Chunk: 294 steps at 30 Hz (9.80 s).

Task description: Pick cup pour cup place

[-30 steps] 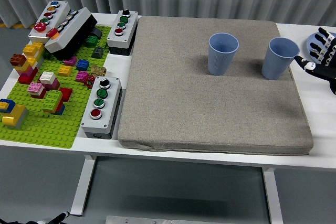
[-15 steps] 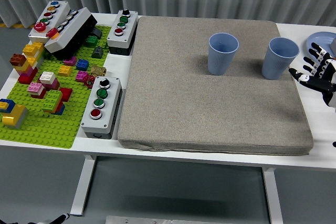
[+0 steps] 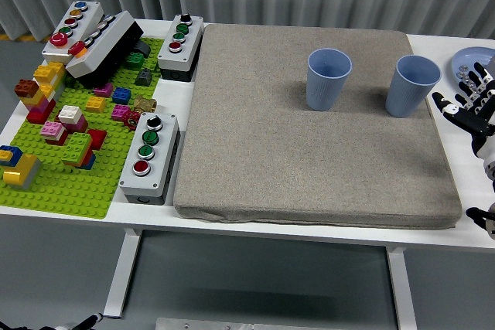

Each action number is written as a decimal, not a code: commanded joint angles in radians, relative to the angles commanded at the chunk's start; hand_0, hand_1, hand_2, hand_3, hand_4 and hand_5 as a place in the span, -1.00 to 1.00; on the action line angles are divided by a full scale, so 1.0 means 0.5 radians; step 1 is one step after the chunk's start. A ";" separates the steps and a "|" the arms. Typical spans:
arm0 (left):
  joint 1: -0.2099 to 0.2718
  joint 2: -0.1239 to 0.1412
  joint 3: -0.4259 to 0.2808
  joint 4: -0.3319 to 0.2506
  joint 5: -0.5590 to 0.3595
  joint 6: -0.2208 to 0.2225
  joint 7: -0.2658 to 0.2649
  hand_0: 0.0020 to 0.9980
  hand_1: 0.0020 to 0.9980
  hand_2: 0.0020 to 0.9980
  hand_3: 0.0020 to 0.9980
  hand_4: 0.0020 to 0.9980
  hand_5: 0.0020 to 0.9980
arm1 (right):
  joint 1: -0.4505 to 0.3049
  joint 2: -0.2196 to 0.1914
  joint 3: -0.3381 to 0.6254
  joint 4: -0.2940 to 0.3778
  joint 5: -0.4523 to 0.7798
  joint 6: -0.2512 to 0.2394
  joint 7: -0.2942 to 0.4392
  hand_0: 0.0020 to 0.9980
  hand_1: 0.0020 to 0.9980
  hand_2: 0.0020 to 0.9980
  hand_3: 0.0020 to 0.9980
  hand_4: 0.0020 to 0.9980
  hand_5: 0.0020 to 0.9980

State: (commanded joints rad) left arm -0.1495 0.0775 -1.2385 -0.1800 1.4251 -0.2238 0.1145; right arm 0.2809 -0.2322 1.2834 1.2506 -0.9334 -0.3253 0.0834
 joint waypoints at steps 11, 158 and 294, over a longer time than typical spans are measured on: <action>-0.007 -0.003 -0.006 0.000 0.012 -0.002 0.002 0.69 0.71 0.79 0.58 0.19 1.00 | 0.004 0.022 -0.113 -0.040 0.031 -0.006 0.011 0.87 0.88 1.00 1.00 0.66 -0.77; -0.093 -0.001 0.076 0.000 0.010 -0.004 -0.002 0.69 0.72 0.78 0.57 0.19 1.00 | 0.512 0.185 -0.204 -0.818 0.133 0.204 0.066 1.00 0.87 1.00 1.00 0.68 -0.45; -0.104 0.010 0.041 0.000 0.055 -0.010 0.012 0.70 0.72 0.78 0.58 0.19 1.00 | 0.892 0.194 -0.659 -0.701 -1.043 -0.166 -0.095 0.30 0.05 -0.07 -0.01 -0.02 -1.00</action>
State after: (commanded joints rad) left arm -0.2015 0.0827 -1.2182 -0.1800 1.4528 -0.2290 0.1207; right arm 0.7269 -0.1353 0.9537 0.8999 -1.4547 -0.4083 0.0360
